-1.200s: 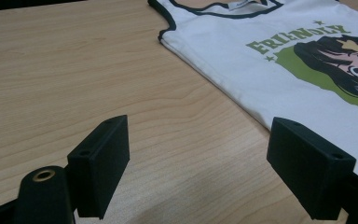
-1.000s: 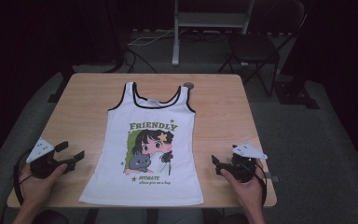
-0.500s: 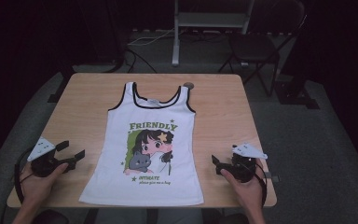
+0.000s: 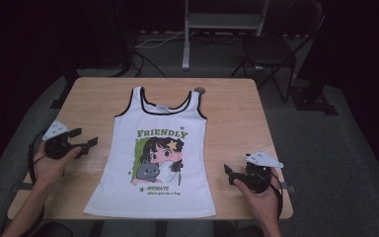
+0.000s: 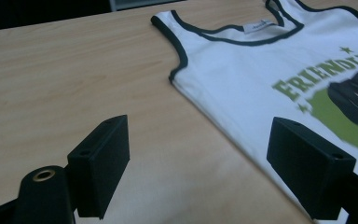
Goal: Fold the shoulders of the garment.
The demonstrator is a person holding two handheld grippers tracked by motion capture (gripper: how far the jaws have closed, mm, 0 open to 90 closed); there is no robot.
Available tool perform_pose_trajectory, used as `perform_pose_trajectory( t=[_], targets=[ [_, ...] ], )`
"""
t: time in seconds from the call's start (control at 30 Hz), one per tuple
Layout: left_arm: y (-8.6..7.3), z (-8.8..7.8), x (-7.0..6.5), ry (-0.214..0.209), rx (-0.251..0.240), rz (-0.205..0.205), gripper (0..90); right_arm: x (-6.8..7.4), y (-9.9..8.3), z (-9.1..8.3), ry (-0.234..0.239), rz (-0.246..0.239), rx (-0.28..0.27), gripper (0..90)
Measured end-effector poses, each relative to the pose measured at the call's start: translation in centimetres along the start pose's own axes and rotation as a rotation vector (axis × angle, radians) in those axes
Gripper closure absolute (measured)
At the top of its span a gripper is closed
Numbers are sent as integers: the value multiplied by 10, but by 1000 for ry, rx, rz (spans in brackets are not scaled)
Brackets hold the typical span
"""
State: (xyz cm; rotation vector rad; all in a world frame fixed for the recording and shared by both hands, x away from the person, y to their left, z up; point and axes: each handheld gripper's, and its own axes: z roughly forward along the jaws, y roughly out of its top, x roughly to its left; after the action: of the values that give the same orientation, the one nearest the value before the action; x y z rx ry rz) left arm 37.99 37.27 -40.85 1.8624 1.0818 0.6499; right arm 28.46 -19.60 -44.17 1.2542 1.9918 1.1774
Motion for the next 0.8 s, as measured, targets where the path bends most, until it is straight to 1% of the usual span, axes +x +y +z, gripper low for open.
perform_pose_trajectory(
  t=[0.07, 0.13, 0.17, 0.2, 0.27, 0.3, 0.33, 0.37, 0.4, 0.5, 0.53, 0.63, 0.73, 0.8],
  targets=[
    [12, 13, 5, -12, 16, 7, 204, 0, 0, 0, 2, -3, 4, 112],
    [21, 25, 7, -18, 32, 11, 204, 1, 0, 0, 3, -8, 5, 112],
    [28, 35, 9, -17, 48, 14, 204, 1, 0, 0, 5, -11, 6, 112],
    [32, 40, 10, -19, 54, 14, 205, 1, 0, 1, 7, -11, 10, 112],
    [41, 54, 14, -22, 71, 1, 205, 1, 1, 1, 11, -11, 15, 113],
    [47, 63, 17, -26, 89, -8, 204, 0, 1, 2, 13, -11, 15, 112],
    [52, 71, 20, -29, 91, -28, 204, 0, 1, 2, 14, -7, 17, 112],
    [60, 80, 22, -26, 103, -44, 204, 0, 1, 1, 16, -6, 16, 112],
    [67, 90, 24, -28, 110, -53, 204, 0, 1, 1, 17, -3, 14, 113],
    [79, 107, 26, -31, 115, -88, 204, 0, 1, 1, 19, -5, 15, 113],
    [83, 115, 27, -26, 121, -104, 205, 0, 1, 1, 19, -5, 15, 112],
    [89, 135, 28, -17, 149, -133, 205, 0, 0, 1, 21, -4, 11, 113],
    [91, 146, 27, -7, 165, -143, 204, -1, 0, 0, 27, 0, 10, 112],
    [94, 156, 27, 1, 175, -163, 204, -1, 1, 1, 31, 0, 10, 112]
  ],
)
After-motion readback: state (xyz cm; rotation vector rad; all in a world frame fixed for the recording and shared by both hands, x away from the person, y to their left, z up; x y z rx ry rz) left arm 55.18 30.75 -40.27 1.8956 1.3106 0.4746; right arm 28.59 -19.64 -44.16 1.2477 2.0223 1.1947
